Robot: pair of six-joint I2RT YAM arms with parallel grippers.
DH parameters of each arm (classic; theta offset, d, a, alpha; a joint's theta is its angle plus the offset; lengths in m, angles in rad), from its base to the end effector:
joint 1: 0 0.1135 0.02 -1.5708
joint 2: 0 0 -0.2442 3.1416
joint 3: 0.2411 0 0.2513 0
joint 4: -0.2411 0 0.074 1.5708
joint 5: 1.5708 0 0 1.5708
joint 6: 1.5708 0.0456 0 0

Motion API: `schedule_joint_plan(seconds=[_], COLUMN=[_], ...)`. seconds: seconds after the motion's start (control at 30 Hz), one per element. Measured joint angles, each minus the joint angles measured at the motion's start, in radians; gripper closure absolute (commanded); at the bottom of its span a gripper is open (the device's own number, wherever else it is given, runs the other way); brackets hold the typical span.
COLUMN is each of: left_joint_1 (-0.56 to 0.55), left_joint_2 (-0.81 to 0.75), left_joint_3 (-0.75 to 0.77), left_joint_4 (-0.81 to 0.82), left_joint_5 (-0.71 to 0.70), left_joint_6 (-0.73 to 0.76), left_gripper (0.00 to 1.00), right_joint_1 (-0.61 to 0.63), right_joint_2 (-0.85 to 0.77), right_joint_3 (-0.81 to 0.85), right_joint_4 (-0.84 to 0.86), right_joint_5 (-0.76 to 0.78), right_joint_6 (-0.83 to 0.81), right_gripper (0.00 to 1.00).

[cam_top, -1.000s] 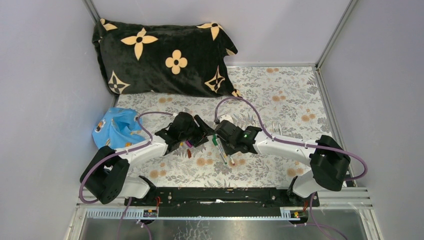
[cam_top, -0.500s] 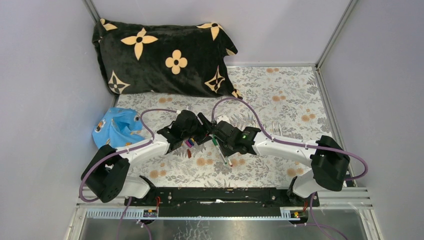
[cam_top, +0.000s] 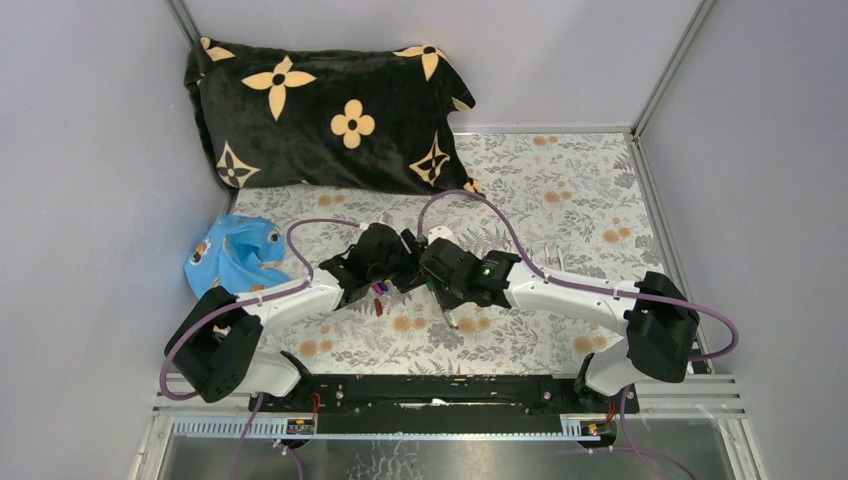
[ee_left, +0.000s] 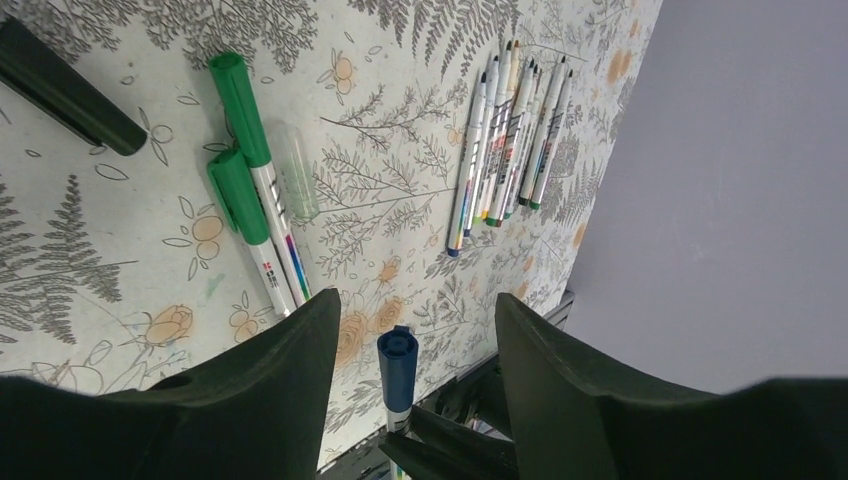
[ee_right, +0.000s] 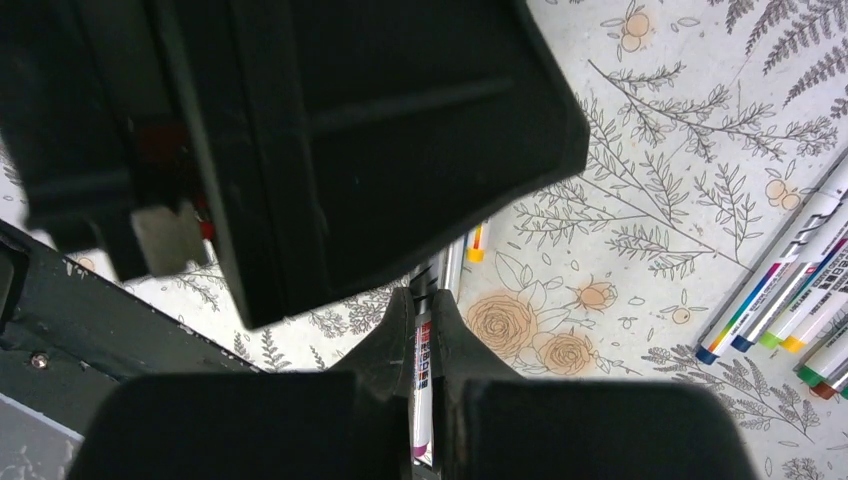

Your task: Open the pen caps

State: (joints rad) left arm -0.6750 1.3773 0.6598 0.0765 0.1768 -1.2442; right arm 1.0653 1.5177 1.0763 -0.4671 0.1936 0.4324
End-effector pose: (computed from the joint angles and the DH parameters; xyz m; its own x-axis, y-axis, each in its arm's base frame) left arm 0.2227 -0.1885 0.1668 -0.8367 -0.5246 -0.1575 -0.2095 0.5722 -0.7929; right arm 0.1657 0.2813 0.2137 -0.6825 -0.3839 -0.6219 -0.5675 0.8146 0.1199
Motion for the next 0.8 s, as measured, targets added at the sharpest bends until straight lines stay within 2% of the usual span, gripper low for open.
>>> schedule_joint_plan(seconds=[0.1,0.23,0.5,0.6,0.63,0.8], left_joint_1=[-0.013,-0.026,-0.036,-0.038,-0.038,-0.042], left_joint_2=[0.0,-0.007,-0.029,-0.032,-0.032,-0.032], left_joint_3=[-0.003,-0.029,-0.057,-0.058,-0.06,-0.062], left_joint_4=[0.01,0.033,0.053,0.056,0.056,0.061], left_joint_5=[0.0,-0.001,-0.003,-0.008,-0.009,-0.02], left_joint_6=[-0.007,-0.025,-0.045,-0.045,-0.045,-0.045], left_gripper=[0.42,0.58,0.77,0.89,0.99,1.0], right_joint_1=[0.0,0.0,0.002,0.002,0.002,0.002], right_joint_2=[0.0,0.001,0.001,0.001,0.001,0.001], right_joint_3=[0.01,0.018,0.019,0.019,0.019,0.019], right_joint_4=[0.0,-0.001,-0.003,-0.004,-0.005,-0.007], right_joint_5=[0.007,0.014,0.028,0.031,0.031,0.031], right_joint_6=[-0.002,-0.003,-0.005,-0.005,-0.006,-0.006], right_gripper=[1.0,1.0,1.0,1.0,1.0,1.0])
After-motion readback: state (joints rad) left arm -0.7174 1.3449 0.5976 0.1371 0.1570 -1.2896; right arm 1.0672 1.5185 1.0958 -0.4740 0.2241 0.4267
